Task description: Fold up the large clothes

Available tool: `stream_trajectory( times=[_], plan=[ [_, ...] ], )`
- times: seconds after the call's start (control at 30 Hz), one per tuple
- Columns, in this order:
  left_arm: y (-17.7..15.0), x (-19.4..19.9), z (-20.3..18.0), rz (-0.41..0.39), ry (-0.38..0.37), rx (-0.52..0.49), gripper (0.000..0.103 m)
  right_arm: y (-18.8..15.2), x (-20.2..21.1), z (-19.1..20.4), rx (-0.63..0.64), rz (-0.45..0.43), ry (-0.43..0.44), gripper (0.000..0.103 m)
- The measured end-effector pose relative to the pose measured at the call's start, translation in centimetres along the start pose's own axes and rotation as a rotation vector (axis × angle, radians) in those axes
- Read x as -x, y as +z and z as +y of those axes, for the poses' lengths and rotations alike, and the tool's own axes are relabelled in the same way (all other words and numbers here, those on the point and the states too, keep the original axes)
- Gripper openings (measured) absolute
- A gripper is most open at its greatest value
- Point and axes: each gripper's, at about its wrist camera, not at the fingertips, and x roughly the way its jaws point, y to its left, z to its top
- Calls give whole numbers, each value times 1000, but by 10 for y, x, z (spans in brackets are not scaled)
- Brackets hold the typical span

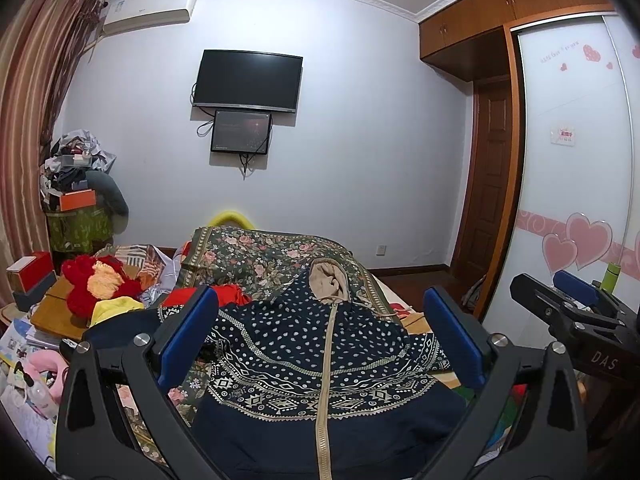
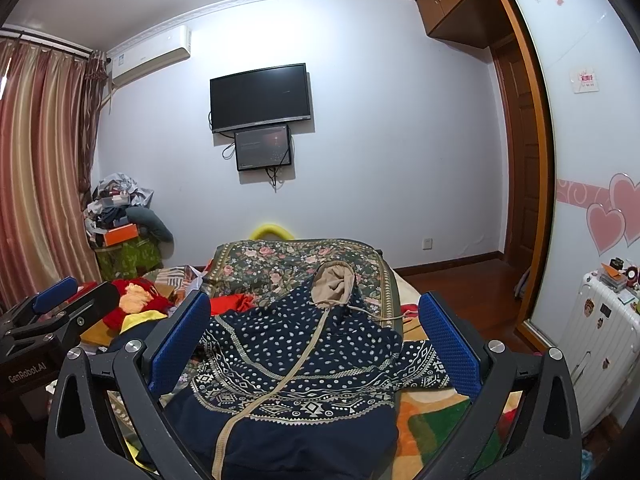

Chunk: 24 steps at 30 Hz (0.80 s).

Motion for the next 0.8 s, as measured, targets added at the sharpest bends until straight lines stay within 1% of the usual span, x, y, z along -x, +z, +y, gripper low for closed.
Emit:
stream_trajectory(
  times=[0.8],
  plan=[
    [-2,-7,4,21,0,4,103,-1,-3,-5,-3,18,-6,103]
  ],
)
